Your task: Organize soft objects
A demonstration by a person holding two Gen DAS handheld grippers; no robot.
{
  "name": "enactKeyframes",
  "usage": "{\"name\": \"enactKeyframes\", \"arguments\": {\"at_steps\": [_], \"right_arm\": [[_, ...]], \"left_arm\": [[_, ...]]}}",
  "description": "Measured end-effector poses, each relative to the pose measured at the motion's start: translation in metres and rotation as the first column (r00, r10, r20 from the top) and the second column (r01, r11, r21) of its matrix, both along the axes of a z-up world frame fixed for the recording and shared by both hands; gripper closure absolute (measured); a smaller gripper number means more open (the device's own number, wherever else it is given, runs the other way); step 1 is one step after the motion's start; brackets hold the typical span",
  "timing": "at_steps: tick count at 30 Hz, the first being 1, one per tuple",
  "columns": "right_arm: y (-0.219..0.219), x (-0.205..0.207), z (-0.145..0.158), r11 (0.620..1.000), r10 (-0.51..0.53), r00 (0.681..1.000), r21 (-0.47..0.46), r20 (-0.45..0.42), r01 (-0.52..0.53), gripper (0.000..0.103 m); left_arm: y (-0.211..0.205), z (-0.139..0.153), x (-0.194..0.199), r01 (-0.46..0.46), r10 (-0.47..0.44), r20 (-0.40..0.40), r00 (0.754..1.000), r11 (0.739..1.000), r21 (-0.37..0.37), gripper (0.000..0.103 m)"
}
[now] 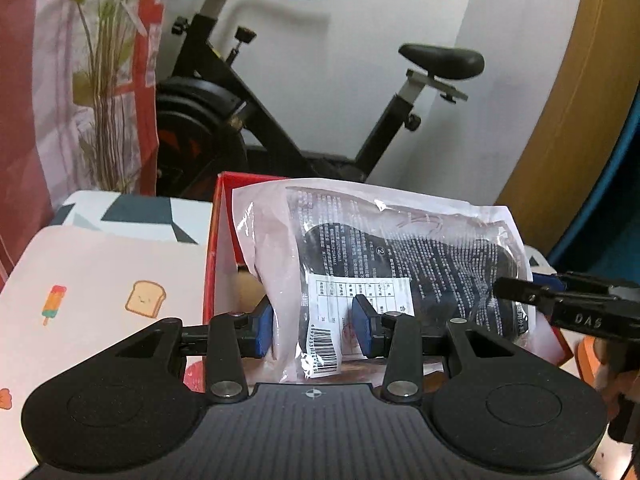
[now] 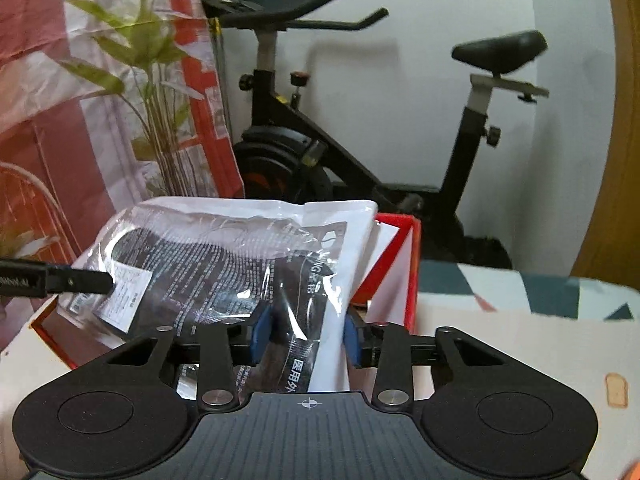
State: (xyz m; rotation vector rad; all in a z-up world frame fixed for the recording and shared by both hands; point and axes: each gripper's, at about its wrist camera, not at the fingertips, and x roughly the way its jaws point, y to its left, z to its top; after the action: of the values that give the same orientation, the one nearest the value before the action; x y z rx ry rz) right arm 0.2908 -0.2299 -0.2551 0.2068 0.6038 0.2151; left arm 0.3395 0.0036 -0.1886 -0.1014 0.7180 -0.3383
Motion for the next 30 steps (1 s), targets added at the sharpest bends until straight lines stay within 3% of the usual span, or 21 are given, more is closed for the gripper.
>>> {"name": "enactKeyframes", "arguments": {"at_steps": [7, 12, 16, 22, 30], "right_arm": [[-0.01, -0.001, -0.007, 0.997, -0.023, 0.996, 0.074, -0.081, 0.029, 0.081], [-0.011, 0.0, -0.004, 0.996, -0.044, 0.994, 0.069, -0.102, 0.051, 0.084], [-0.007, 0.003, -0.003, 0.999, -0.046, 0.99, 0.022, -0.132, 0.049, 0.092], [0.004, 0.018, -0.002, 1.0, 0.004, 0.984, -0.005, -0.178, -0.005, 0.092], [0.027, 0.052, -0.013, 0.988, 0.041, 0.963, -0.133, -0.268, -0.079, 0.093]], "left_arm": [[0.004, -0.007, 0.01, 0.006, -0.006, -0.045, 0.999, 1.0, -0.001, 0.06], [0.006, -0.006, 0.009, -0.008, 0.008, -0.052, 0.999, 1.0, -0.011, 0.053], [0.006, -0.003, 0.008, -0.017, 0.017, -0.03, 0.999, 1.0, -0.015, 0.052], [0.006, -0.002, 0.01, -0.024, 0.024, -0.015, 1.0, 0.999, -0.032, 0.052], [0.006, -0.009, 0.018, -0.03, 0.029, -0.017, 0.999, 0.999, -0.03, 0.052]]}}
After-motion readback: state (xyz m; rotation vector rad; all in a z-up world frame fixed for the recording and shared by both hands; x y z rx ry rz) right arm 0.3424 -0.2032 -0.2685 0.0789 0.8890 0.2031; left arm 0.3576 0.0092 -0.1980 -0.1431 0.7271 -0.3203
